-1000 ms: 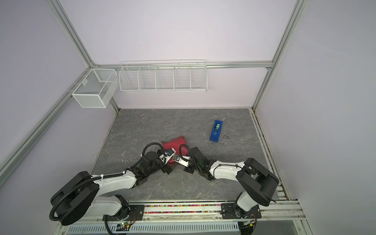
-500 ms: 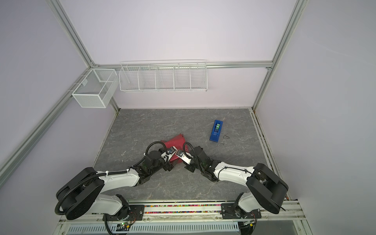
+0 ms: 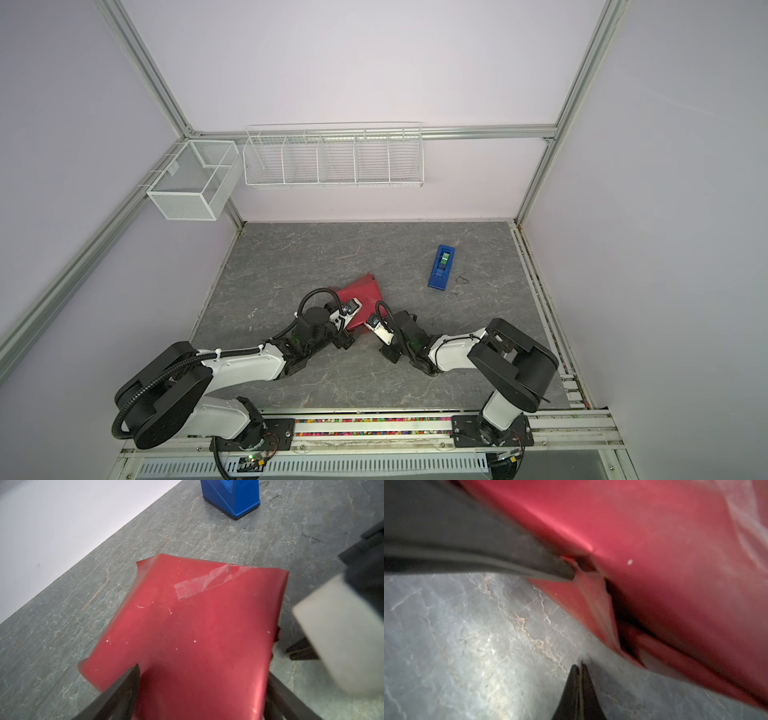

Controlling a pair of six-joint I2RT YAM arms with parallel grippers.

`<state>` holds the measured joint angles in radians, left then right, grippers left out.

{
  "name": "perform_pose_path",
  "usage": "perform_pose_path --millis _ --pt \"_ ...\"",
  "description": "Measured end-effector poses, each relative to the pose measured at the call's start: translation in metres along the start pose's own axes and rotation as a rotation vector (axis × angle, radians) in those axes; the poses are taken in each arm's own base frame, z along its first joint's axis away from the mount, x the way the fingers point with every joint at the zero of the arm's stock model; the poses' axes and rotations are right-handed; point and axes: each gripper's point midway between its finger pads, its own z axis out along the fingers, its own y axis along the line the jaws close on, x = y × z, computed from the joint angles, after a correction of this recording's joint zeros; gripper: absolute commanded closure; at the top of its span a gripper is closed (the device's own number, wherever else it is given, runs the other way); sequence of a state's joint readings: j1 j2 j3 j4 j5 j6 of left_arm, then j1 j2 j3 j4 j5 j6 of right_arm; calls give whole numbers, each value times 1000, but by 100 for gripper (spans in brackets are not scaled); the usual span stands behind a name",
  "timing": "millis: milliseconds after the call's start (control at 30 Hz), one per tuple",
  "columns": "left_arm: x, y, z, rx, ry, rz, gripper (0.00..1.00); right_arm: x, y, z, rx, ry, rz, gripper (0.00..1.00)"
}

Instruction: Wrap the gift box in paper

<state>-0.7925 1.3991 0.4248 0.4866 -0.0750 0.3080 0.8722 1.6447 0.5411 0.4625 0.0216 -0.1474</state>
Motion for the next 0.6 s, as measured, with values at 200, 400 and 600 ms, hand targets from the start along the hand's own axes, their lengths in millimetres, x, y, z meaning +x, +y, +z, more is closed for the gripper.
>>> perform_pose_path --millis 200,400,600 --pt "0 -2 0 12 -1 0 11 -12 -9 7 22 -55 10 93" --pt "-3 -6 -4 38 -7 1 13 -22 -14 6 35 -98 15 93" --pt "-12 -7 -11 54 -33 12 13 -26 -15 6 33 -113 19 93"
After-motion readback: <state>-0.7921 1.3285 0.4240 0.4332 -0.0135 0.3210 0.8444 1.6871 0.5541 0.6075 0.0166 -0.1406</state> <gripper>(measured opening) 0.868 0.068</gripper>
